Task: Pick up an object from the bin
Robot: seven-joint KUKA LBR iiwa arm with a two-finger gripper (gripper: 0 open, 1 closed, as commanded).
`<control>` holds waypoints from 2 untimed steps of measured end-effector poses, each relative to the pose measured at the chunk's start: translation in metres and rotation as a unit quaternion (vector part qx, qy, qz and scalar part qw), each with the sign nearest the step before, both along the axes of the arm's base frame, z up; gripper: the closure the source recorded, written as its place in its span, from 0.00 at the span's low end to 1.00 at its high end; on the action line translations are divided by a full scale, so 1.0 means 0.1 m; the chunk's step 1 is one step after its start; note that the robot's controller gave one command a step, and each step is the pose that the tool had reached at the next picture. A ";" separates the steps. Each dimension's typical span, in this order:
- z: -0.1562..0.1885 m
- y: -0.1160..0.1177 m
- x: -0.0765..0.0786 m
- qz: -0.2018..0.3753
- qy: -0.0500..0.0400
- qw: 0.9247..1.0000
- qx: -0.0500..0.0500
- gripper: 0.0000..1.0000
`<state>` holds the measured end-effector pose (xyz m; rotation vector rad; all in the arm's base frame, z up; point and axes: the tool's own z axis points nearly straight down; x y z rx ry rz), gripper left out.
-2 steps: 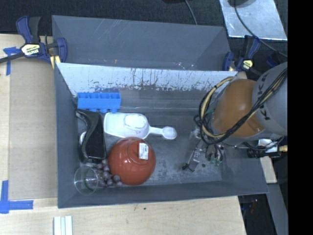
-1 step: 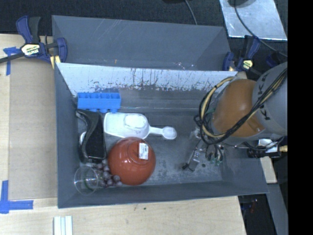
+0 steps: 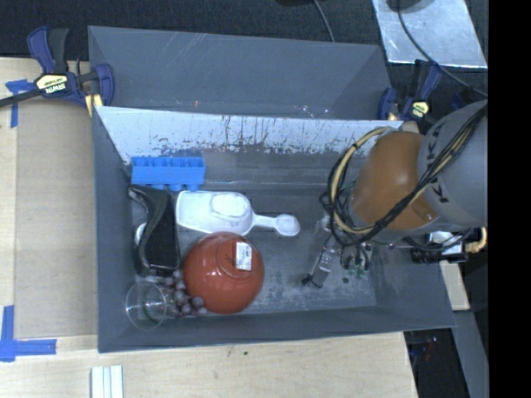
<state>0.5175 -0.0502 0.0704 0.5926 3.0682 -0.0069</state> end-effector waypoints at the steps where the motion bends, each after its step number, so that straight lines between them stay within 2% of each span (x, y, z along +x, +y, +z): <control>1: 0.06 0.03 0.04 0.003 -0.001 1.000 -0.001 1.00; 2: 0.06 0.03 0.04 0.003 -0.001 1.000 -0.001 1.00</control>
Offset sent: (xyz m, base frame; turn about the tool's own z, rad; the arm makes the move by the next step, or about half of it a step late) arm 0.0000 0.0000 0.0000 0.0000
